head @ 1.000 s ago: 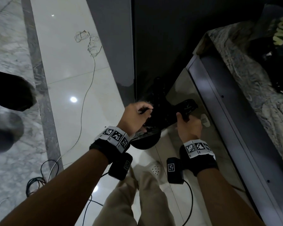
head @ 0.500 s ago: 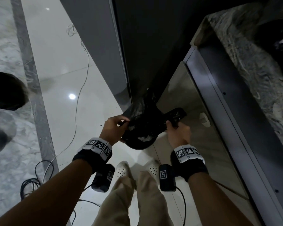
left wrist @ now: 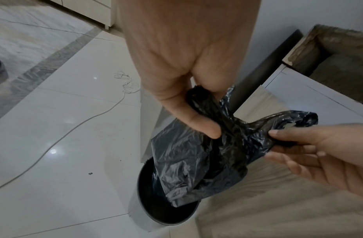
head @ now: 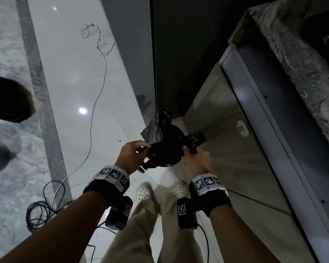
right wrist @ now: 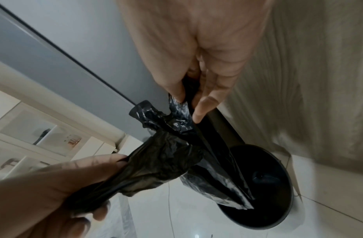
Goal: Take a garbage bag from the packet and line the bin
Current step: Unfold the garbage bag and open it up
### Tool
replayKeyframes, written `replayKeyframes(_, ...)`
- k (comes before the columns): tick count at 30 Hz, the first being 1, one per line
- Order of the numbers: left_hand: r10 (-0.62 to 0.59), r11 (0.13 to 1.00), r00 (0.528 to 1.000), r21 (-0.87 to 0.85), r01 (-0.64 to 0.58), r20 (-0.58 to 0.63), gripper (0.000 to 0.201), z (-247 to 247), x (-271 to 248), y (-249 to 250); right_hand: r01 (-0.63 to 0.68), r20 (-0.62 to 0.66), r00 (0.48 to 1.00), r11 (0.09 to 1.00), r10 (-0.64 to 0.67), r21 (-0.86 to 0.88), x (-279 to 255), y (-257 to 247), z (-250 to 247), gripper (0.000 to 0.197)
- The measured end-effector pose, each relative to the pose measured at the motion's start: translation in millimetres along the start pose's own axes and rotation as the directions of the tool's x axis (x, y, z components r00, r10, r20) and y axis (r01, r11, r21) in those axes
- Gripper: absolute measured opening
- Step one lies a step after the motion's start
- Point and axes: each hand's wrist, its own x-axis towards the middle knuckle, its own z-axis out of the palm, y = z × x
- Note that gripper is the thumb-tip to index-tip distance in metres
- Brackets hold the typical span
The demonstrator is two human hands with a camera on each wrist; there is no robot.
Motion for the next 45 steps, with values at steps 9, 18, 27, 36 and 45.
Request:
replayKeyframes(9,0.012,0.999,0.999,0.041,-0.010,-0.043,0.010,-39.7,-32.2,-27.5,0.073,0.036,0.997,0.997,-0.073,-0.020,-59.3,-5.7,31.3,0.039)
replayKeyframes(18,0.009,1.000,0.999,0.028,-0.010,0.038,0.012,-24.0,-33.1,-35.5,-0.006,-0.224,0.974,0.998,0.019,0.059,-59.6,22.2,1.8,0.030)
replayKeyframes(27,0.045,0.996,0.997,0.072,-0.049,0.063,0.012,0.7,5.7,-34.1,-0.047,-0.287,0.955,0.993,0.077,0.109,-12.8,41.2,1.1,0.032)
replayKeyframes(36,0.064,0.988,0.996,0.147,-0.055,-0.057,0.015,6.8,83.3,-62.5,-0.013,-0.084,0.996,0.999,0.010,-0.034,64.9,50.7,29.2,0.030)
replayKeyframes(45,0.191,0.910,0.972,0.396,-0.124,-0.135,0.032,24.3,153.7,-81.5,0.144,0.014,0.989,0.967,-0.144,-0.211,140.3,56.9,54.9,0.028)
